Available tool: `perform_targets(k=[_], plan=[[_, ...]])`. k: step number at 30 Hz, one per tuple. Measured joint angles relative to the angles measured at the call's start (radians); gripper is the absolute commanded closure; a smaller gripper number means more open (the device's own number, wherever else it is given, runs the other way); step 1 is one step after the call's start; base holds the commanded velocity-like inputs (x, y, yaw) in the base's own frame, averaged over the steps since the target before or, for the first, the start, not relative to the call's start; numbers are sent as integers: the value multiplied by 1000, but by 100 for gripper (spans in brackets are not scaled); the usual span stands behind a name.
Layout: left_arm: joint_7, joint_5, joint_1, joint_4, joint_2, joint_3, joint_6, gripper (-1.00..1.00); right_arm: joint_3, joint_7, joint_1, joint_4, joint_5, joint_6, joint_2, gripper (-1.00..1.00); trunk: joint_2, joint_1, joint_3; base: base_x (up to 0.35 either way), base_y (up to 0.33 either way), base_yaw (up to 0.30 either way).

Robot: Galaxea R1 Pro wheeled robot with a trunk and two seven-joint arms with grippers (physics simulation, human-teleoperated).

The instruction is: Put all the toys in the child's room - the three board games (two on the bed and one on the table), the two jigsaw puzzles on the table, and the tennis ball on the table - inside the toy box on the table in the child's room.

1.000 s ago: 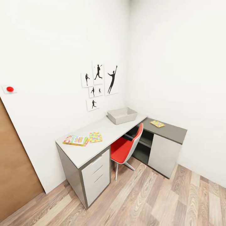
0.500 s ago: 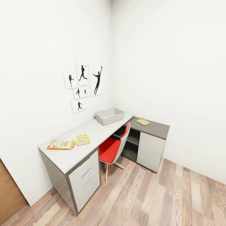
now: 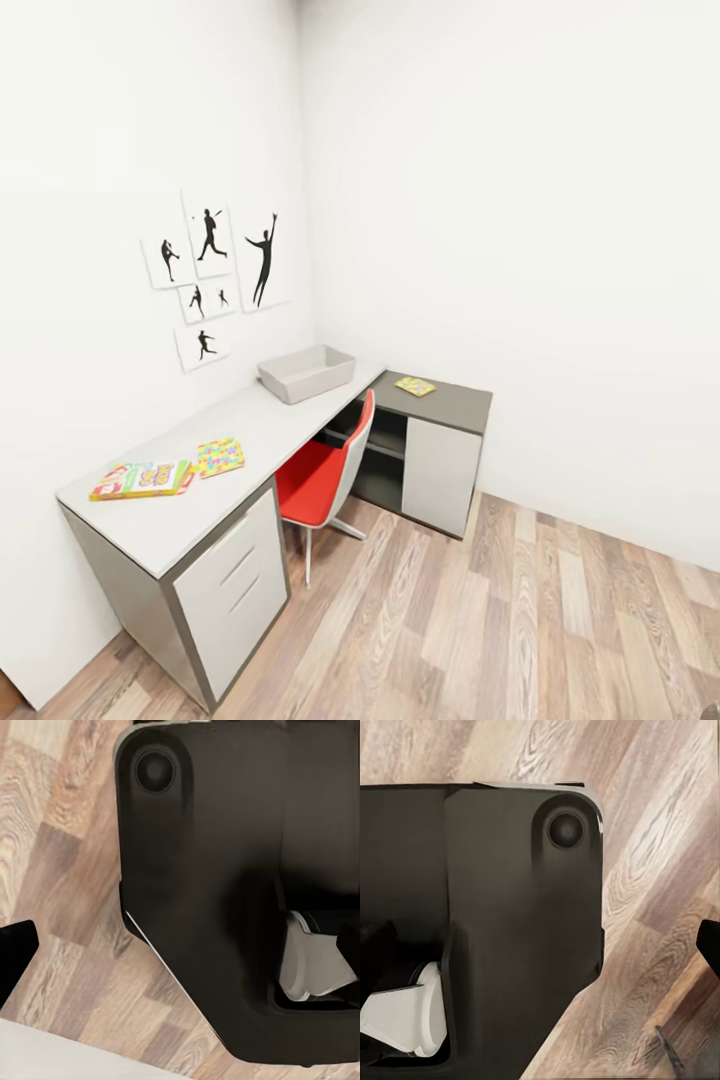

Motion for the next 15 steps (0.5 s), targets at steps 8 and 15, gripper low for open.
perform_targets(k=[8,15], plan=[[1,0,-2,-70,5,0,21,-100,-4,1,-32,-2,-15,62,0,-100,0,0,1,0,0,-284],[3,4,-41,-149,9,1,101,-100,-5,1,-140,-2,-73,176,-1,-100,0,0,1,0,0,-284]])
